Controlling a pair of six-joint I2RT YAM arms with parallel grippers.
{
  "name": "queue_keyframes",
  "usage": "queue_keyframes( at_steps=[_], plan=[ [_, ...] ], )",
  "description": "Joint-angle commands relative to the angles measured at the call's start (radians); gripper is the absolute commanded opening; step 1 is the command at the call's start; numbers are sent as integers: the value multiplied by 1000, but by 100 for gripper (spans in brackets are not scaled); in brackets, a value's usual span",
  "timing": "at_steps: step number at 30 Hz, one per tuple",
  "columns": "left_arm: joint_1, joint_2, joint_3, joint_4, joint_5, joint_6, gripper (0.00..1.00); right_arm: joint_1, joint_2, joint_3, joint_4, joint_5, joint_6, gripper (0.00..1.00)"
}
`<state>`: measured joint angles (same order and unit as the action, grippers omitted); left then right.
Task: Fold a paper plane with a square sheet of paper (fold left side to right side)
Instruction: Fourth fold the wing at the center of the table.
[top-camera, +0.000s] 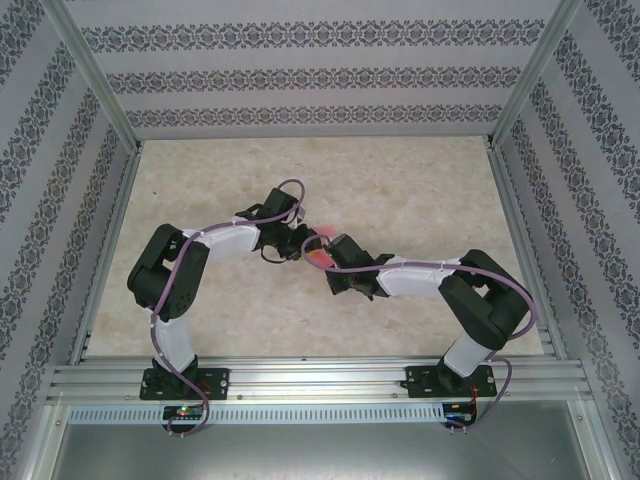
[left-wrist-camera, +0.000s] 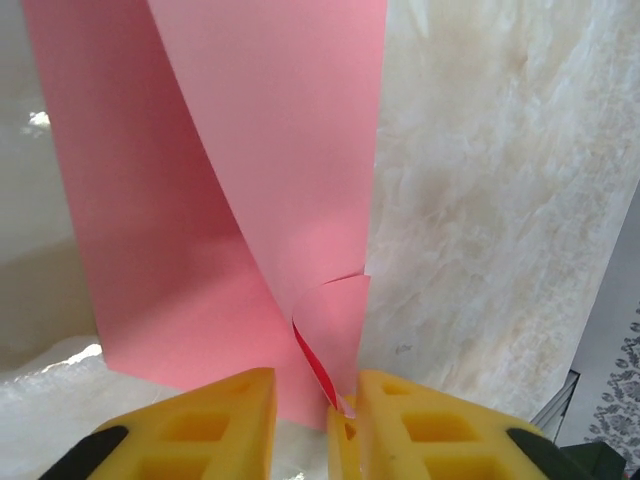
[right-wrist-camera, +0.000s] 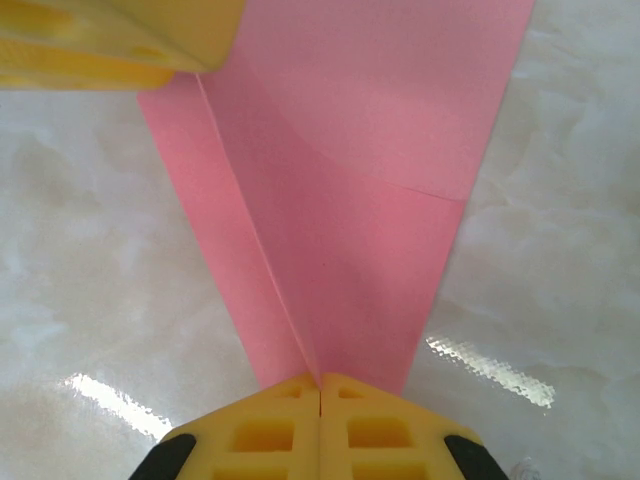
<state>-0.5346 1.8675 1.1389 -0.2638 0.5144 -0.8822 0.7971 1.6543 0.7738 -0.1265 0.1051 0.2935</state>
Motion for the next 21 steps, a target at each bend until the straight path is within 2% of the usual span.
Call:
queue_keyframes(
  at_steps=[1,8,13,16,21],
  plan=[
    [15,-59,39,-42,6,23,38,-17,12,-22,50,-56,13,4],
    [44,-124,51,-81,-8,54,55,-53,5,-49,103,-139,33,4],
    [60,-172,1,-61,-40,46,59,-92,-11,-71,144,-213,54,4],
    [59,-176,-52,7,-22,17,53,-125,-13,-87,179,-273,75,4],
    [25,-114,-90,87,8,-7,35,-163,1,-97,226,-362,106,4]
  ],
)
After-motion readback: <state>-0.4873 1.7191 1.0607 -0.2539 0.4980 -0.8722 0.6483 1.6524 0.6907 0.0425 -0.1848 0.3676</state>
